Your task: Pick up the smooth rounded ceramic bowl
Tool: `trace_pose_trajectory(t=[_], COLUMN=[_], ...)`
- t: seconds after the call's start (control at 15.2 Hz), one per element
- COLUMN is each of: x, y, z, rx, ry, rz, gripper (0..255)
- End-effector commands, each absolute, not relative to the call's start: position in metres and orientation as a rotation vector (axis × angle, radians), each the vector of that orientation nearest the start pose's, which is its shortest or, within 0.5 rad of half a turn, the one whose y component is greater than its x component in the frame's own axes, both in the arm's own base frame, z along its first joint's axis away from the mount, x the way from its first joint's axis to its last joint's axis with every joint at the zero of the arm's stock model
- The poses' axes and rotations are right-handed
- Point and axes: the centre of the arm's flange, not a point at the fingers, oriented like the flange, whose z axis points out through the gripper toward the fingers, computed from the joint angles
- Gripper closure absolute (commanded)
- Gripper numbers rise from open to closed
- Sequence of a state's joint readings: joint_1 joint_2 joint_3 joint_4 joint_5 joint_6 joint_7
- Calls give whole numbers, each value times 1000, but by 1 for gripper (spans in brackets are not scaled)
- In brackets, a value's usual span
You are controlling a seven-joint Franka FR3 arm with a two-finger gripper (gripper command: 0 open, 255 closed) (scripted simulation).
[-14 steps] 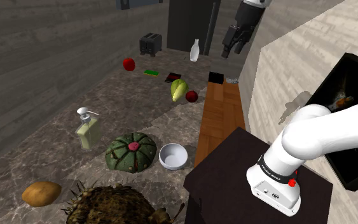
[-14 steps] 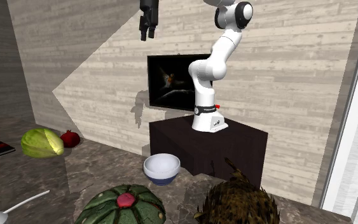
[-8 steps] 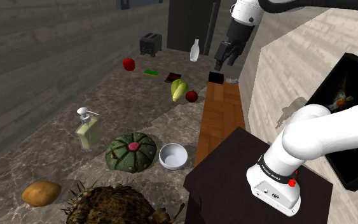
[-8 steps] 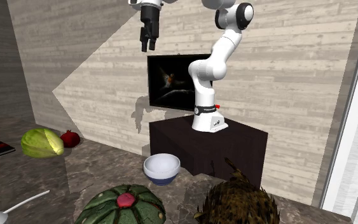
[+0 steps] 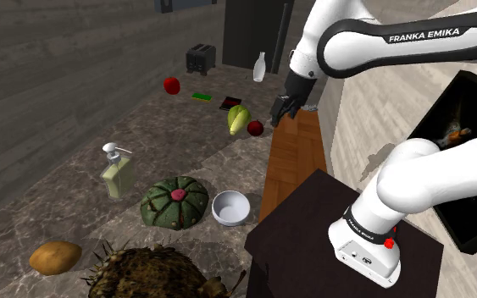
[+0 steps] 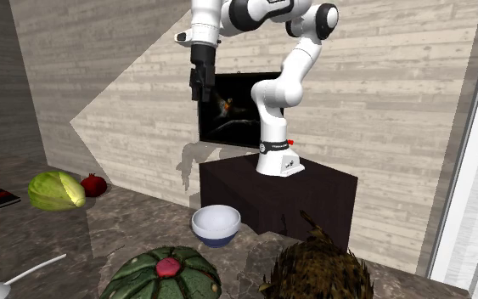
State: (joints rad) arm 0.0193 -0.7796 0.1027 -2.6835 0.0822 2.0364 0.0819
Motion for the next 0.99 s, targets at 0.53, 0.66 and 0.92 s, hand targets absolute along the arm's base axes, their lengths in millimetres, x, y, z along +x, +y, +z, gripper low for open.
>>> trace_pose_trajectory(t=[0.53, 0.66, 0.92], x=[334, 336, 340], y=[83, 90, 105], z=[344, 319, 269], rx=[-3109, -3107, -3102], ry=[41, 44, 49], rz=[-214, -216, -218], gripper=[0, 0, 0])
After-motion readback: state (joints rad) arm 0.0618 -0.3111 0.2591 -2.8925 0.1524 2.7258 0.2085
